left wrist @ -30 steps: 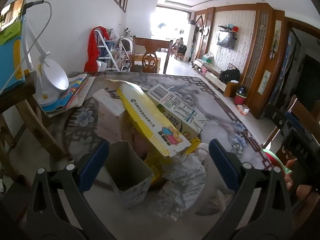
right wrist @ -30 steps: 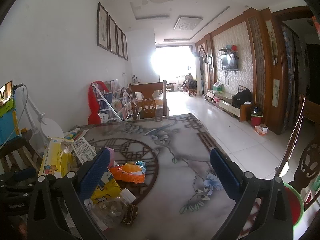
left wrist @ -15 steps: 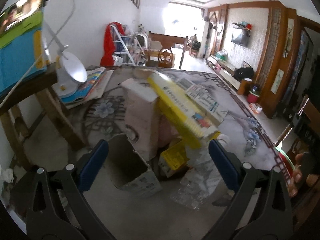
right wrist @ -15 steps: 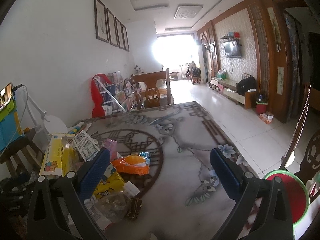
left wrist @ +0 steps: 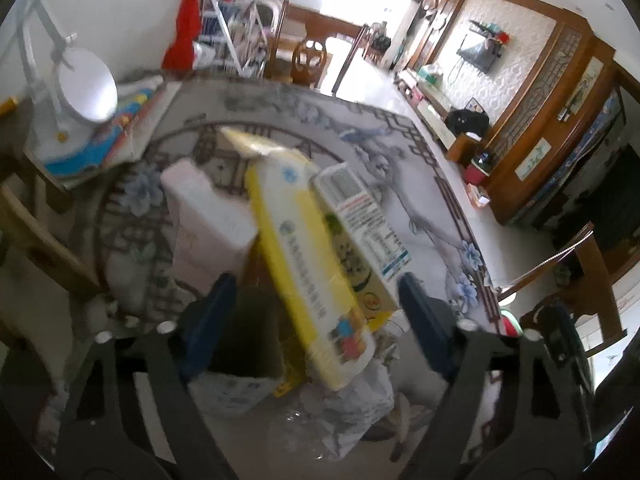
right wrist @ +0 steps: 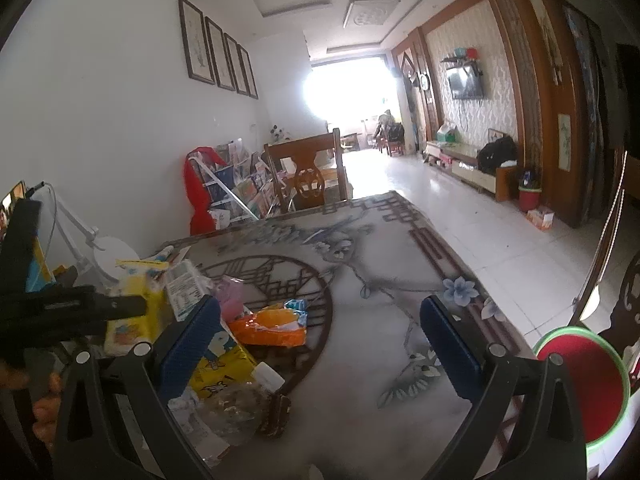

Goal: Collect trash
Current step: 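Reach the left tool into the pile and grasp the yellow-and-white paper bag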

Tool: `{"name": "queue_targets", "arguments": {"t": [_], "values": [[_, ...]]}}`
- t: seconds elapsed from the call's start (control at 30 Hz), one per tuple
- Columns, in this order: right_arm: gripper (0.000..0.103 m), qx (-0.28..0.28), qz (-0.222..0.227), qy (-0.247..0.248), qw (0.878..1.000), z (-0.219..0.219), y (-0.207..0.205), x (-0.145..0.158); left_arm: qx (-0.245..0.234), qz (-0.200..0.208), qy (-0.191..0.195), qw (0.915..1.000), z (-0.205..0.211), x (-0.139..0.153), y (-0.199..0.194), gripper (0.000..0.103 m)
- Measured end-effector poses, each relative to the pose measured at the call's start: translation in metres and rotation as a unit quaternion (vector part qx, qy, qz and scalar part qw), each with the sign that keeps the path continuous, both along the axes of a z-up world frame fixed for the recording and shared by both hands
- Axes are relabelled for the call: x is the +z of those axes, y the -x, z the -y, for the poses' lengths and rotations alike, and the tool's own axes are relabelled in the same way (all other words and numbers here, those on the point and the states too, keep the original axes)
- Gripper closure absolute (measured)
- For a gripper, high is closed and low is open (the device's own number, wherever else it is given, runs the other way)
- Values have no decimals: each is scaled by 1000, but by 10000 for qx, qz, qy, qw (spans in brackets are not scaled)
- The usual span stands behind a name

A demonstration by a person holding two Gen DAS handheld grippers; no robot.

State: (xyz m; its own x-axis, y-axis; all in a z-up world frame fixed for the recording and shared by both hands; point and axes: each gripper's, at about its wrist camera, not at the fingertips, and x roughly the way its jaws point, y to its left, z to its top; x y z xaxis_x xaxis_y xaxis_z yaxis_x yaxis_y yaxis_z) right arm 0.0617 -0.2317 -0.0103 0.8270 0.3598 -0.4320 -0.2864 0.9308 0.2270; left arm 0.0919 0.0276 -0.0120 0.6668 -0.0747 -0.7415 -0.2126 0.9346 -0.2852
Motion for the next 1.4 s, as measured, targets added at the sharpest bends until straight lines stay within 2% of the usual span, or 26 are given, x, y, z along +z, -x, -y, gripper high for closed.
{"name": "queue_targets", "arguments": {"t": [0.03,0.1,0.17,0.2,0.47,0.5,0.53,0.57,0.6,0.63,0.7,0.83,0.9,0.97,1.1,1.2,1.4], "values": [[7,2,-8,-20,10000,1,-2,1,63,-53,-205,9998,1,-1,-2,44],[7,-2,-6,-68,10000,3,-1,3,61,-96,-358,9993,1,-4,-4,59],[7,5,-11,-93,10000,5,1,6,26,-75,-331,9994,0,-4,-3,64],[7,13,-18,-95,10000,5,1,6,-3,-48,-291,9996,-2,-3,-2,73],[7,17,-102,-75,9999,0,-7,4,-150,85,-52,9998,-9,-2,24,87],[7,24,-129,-74,9999,0,-7,3,-173,135,-83,9997,-9,-1,27,86],[7,39,-155,-73,9998,-1,-8,3,-177,208,-217,9994,-9,-2,31,73],[7,47,-165,-60,9998,-1,-9,2,-193,225,-316,9991,-8,-1,33,56],[7,49,-167,-43,9998,-1,-9,2,-207,243,-454,9985,-8,-1,37,18],[7,47,-159,-25,9999,-2,-9,3,-192,319,-510,9980,-8,0,44,10],[7,47,-145,-18,9999,-1,-9,2,-104,309,-614,9976,-12,-1,59,10],[7,98,-228,-40,9997,-1,-10,-1,163,56,-468,9988,-26,-19,84,10],[7,120,-242,-39,9996,-1,-9,-1,340,-164,-348,9987,-34,-31,86,9],[7,133,-229,-16,9996,-2,-8,0,556,-201,-213,9980,-42,-31,82,9],[7,125,-237,-13,9996,-2,-8,0,473,-139,-170,9986,-43,-24,70,9],[7,120,-277,-32,9995,-3,-10,-1,511,120,-496,9974,-37,-7,71,9],[7,167,-337,-69,9993,-1,-11,-3,431,553,-1249,9897,-20,26,79,9]]}}
